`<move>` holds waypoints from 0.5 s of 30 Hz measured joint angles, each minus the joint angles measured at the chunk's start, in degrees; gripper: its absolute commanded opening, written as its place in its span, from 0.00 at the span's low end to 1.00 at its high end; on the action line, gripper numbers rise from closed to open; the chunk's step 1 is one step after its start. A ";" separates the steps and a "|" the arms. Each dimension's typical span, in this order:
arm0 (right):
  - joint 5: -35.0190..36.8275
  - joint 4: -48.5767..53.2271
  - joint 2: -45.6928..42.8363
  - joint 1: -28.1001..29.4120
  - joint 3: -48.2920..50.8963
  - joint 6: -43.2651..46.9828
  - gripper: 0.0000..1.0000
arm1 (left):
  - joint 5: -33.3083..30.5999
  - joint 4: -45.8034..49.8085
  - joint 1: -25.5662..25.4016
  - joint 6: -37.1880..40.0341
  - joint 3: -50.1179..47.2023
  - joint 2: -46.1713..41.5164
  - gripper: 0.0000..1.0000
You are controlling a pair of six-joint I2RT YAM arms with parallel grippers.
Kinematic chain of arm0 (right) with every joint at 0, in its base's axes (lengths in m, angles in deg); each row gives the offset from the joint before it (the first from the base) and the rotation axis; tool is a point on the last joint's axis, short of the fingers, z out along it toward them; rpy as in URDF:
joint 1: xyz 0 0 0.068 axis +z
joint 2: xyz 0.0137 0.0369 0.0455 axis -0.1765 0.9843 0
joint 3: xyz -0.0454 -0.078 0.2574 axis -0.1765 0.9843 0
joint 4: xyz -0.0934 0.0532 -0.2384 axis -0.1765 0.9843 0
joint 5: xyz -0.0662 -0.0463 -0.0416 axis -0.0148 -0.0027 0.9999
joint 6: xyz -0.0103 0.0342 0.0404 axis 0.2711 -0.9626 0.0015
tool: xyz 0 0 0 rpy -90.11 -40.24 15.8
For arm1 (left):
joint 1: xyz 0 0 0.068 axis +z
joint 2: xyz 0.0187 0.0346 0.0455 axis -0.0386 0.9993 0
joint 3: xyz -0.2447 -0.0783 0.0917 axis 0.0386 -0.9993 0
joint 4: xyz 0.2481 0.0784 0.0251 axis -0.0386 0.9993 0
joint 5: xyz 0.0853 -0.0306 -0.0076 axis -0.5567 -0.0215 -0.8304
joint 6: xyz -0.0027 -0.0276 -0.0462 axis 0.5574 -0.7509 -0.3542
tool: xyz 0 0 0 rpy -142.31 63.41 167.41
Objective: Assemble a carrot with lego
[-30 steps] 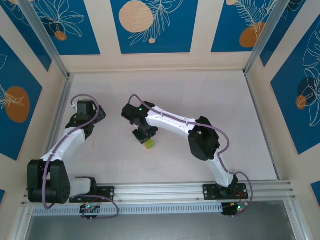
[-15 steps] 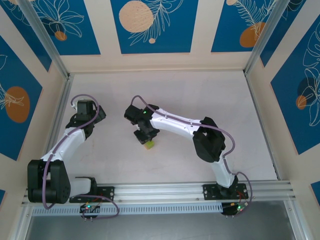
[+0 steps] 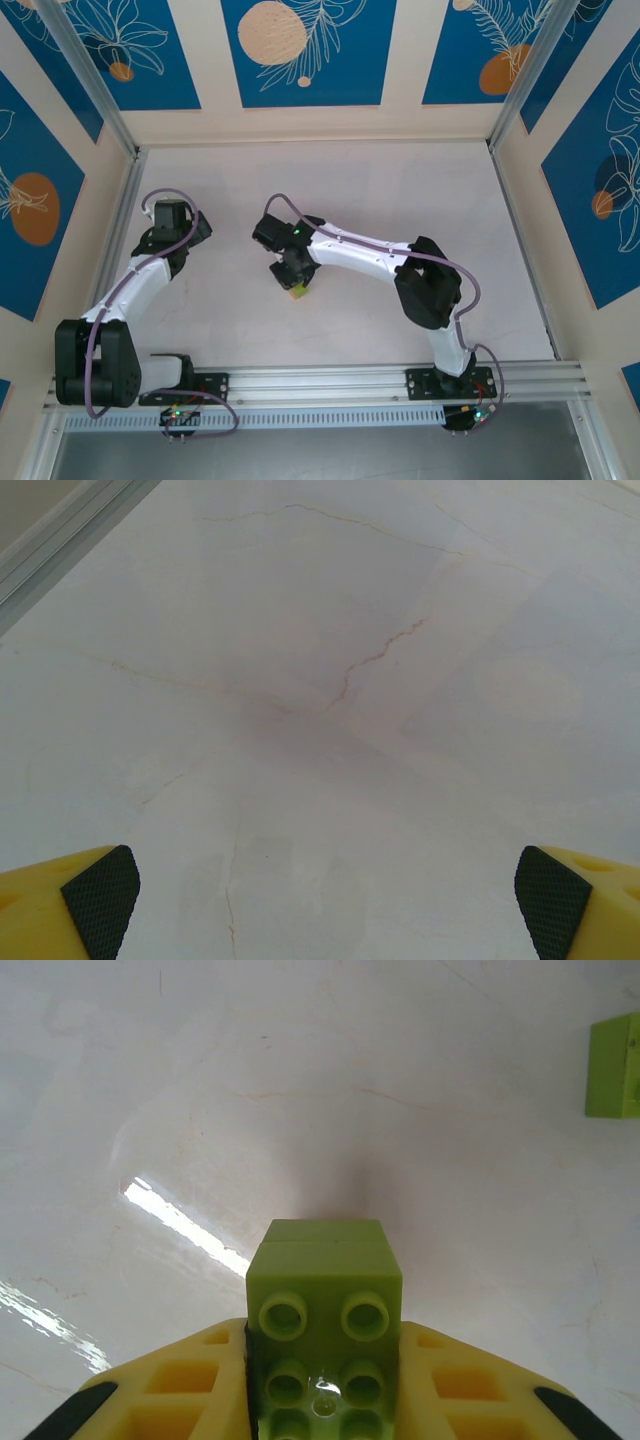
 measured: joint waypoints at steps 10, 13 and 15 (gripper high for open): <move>1.27 1.77 -0.09 0.39 -2.01 0.46 0.29 | 0.00 0.00 0.00 0.00 0.00 0.00 0.99; 1.27 3.43 0.72 0.44 -3.72 1.29 0.29 | 0.00 0.00 0.00 0.00 0.00 0.00 0.99; 1.27 4.22 1.14 0.44 -4.50 1.84 0.29 | -0.02 0.00 0.00 0.00 0.00 0.00 0.99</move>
